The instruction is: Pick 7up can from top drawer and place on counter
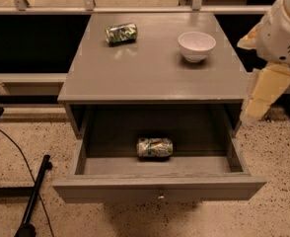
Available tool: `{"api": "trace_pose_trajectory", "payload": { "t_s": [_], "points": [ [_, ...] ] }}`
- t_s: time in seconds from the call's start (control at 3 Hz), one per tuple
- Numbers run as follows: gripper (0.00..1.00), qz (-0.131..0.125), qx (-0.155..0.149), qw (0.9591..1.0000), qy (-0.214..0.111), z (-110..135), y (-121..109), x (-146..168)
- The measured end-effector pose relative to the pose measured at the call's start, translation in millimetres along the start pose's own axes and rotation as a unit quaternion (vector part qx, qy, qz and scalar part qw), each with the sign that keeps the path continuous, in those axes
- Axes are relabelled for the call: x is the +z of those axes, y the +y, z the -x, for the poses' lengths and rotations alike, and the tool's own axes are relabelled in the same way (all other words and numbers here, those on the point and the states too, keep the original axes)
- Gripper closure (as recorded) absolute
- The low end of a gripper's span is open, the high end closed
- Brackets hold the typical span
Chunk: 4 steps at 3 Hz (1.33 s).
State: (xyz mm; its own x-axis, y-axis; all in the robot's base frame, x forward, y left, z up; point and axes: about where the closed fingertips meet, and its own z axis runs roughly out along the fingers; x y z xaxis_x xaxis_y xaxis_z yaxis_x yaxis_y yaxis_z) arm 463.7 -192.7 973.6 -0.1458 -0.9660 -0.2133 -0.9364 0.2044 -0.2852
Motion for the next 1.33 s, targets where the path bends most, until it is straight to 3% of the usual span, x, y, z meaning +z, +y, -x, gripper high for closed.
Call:
{"api": "trace_pose_trajectory", "payload": {
  "t_s": [0.33,0.67,1.0,1.33],
  "points": [
    [0.00,-0.012,-0.033,0.9994,-0.010,29,-33,26],
    [0.00,-0.012,-0.033,0.9994,-0.010,29,-33,26],
    [0.00,0.009,-0.036,0.9991,-0.019,32,-27,47],
    [0.00,0.013,-0.057,0.9983,-0.005,29,-14,78]
  ]
}}
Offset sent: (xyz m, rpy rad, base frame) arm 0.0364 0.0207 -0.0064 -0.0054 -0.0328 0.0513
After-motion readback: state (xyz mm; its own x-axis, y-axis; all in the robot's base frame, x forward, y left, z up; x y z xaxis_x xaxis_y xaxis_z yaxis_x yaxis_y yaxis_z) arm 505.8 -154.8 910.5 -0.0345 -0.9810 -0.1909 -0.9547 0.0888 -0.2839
